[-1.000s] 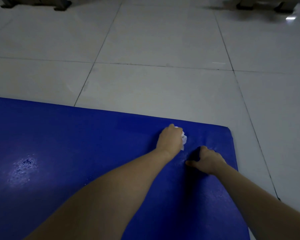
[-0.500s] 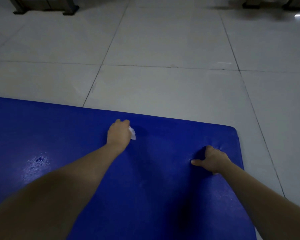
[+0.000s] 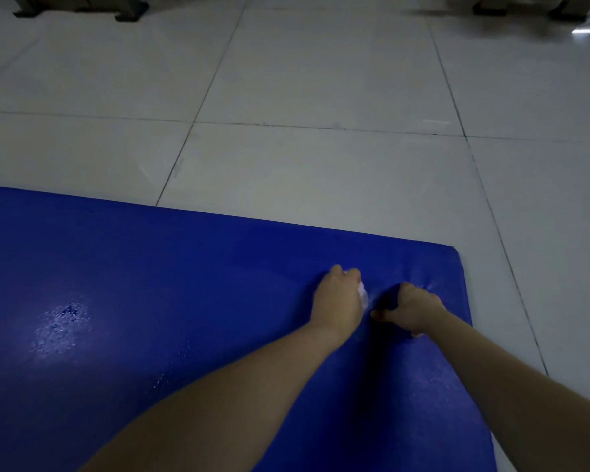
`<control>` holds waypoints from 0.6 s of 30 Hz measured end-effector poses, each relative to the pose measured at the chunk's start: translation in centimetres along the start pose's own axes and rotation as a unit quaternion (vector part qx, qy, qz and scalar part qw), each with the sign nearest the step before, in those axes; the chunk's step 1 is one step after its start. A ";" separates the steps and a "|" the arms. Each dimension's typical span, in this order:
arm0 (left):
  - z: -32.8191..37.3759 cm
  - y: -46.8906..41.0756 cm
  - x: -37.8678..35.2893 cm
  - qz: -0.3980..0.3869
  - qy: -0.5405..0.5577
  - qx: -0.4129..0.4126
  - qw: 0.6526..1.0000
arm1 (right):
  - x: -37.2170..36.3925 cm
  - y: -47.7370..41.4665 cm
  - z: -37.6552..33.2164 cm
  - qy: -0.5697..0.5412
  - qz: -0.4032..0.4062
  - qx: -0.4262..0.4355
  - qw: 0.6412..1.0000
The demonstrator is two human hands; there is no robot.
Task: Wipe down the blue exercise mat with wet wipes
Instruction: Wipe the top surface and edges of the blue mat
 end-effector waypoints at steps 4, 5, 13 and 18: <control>0.4 -0.5 -0.4 -0.040 -0.103 -0.094 0.989 | -0.1 0.0 0.1 -0.003 -0.012 -0.003 1.000; -0.4 -1.0 0.5 -0.035 -0.115 -0.090 0.989 | -0.1 0.0 0.1 -0.003 -0.014 -0.005 1.000; -15.5 -1.1 9.7 0.087 -0.140 0.114 0.980 | -0.3 0.0 0.4 -0.013 -0.016 -0.018 1.000; -17.9 0.6 11.0 0.134 -0.082 0.210 0.965 | -0.4 0.0 0.3 -0.017 -0.022 -0.023 0.999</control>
Point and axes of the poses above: each hand's wrist, its own y-axis away from the middle knuckle, its own x-axis out of the back of the hand, z = x × y, the point moved 9 cm from there along -y, towards the middle knuckle, and after that the axes turned 9 degrees about z, right-handed, at the moved point
